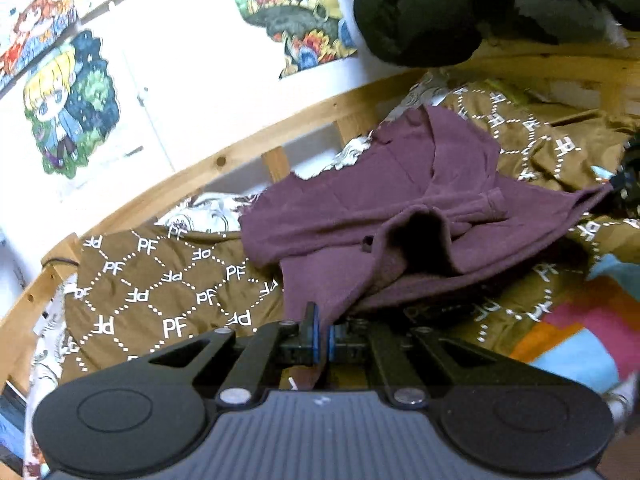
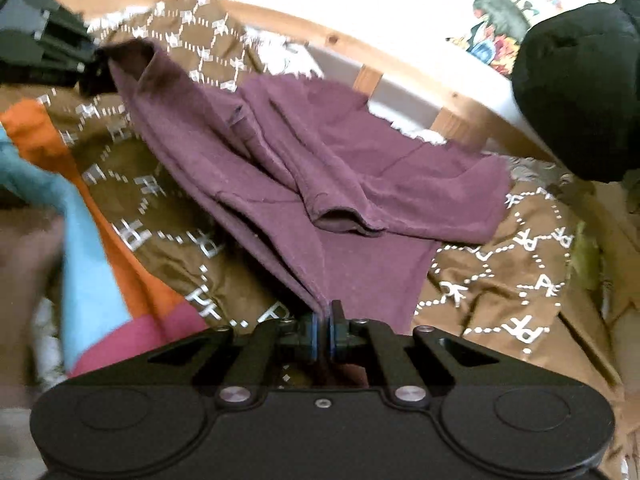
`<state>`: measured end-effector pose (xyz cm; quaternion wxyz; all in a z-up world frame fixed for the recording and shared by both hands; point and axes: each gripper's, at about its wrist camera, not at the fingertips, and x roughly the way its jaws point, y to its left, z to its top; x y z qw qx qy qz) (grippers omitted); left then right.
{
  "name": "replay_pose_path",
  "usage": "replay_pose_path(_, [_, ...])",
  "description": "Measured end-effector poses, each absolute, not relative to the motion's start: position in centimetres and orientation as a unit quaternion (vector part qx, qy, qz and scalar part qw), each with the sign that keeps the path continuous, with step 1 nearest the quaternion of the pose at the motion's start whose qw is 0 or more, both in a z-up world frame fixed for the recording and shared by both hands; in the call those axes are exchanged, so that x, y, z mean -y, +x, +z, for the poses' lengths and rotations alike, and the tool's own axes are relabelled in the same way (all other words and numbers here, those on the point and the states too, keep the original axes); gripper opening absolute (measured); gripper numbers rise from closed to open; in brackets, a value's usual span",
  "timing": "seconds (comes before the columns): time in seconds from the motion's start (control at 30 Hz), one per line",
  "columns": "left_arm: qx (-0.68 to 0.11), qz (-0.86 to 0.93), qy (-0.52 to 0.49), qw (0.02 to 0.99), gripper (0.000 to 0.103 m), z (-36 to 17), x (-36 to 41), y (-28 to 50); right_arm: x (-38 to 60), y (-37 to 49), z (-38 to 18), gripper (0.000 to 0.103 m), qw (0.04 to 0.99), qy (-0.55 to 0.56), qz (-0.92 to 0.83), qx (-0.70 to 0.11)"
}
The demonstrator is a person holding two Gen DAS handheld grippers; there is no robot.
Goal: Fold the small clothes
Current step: 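Grasp the hem with the right tool while the left tool grips the hem beside it, then lift the hem with both tools and carry it over toward the collar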
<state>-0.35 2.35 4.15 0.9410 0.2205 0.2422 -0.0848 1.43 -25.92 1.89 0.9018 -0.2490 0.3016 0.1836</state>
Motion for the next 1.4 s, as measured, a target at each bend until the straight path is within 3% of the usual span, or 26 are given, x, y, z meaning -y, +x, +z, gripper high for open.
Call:
replay_pose_path(0.33, [-0.228, -0.118, 0.241, 0.936, 0.004, 7.5, -3.7, -6.5, 27.6, -5.6, 8.1, 0.004, 0.907, -0.161, 0.229, -0.313])
replay_pose_path(0.63, [-0.248, -0.141, 0.242, 0.927, 0.004, 9.1, -4.7, -5.3, 27.8, -7.6, 9.1, 0.004, 0.888, -0.114, 0.293, -0.334])
replay_pose_path(1.03, [-0.271, -0.06, 0.193, 0.941, 0.005, 12.8, -1.8, 11.5, 29.4, 5.3, 11.4, 0.004, 0.939, -0.142, 0.226, -0.217])
replay_pose_path(1.4, [-0.289, 0.014, 0.204, 0.935, 0.005, 9.1, 0.3, 27.0, 28.8, 22.3, 7.7, 0.005, 0.973, -0.106, 0.13, -0.161])
